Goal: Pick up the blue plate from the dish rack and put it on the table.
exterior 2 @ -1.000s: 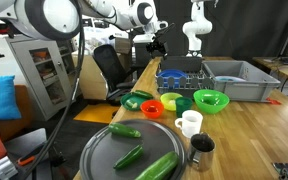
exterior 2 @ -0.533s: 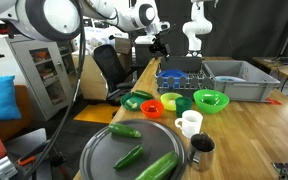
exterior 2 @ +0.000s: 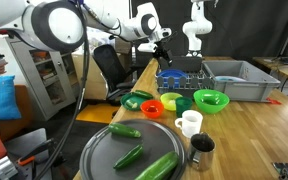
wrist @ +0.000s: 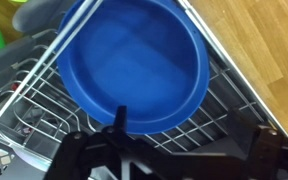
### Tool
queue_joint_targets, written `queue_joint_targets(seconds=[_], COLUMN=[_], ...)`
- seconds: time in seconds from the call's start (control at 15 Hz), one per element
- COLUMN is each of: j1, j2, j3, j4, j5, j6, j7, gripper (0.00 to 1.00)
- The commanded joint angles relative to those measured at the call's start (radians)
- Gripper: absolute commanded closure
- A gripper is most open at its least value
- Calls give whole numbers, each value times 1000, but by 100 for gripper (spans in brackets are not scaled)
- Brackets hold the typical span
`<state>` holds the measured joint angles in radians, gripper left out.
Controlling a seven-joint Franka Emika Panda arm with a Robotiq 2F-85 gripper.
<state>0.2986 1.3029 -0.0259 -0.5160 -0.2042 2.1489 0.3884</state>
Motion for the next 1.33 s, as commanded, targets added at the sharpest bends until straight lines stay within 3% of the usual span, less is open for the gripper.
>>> queue_joint_targets(seconds=[0.0, 0.07, 0.27, 0.33, 0.73, 0.8, 0.87, 1.07, 1.13, 1.2, 1.27], j1=[-1, 5, 9, 8, 11, 13, 12, 13, 14, 12, 12], j2=[42, 93, 129, 69, 89, 160, 93, 100, 172, 104, 108], j3=[-20, -37, -34, -17, -13, -29, -14, -16, -31, -18, -20], j4=[52, 138, 178, 58, 52, 179, 52, 49, 176, 46, 45], j5=[-7, 22, 31, 9, 10, 35, 12, 8, 31, 8, 5], j6=[31, -5, -13, 45, 58, -2, 51, 53, -6, 45, 46], j7=[8, -14, -33, -21, -47, -69, -59, -75, -99, -91, -97], gripper=[0, 0, 0, 0, 0, 0, 0, 0, 0, 0, 0])
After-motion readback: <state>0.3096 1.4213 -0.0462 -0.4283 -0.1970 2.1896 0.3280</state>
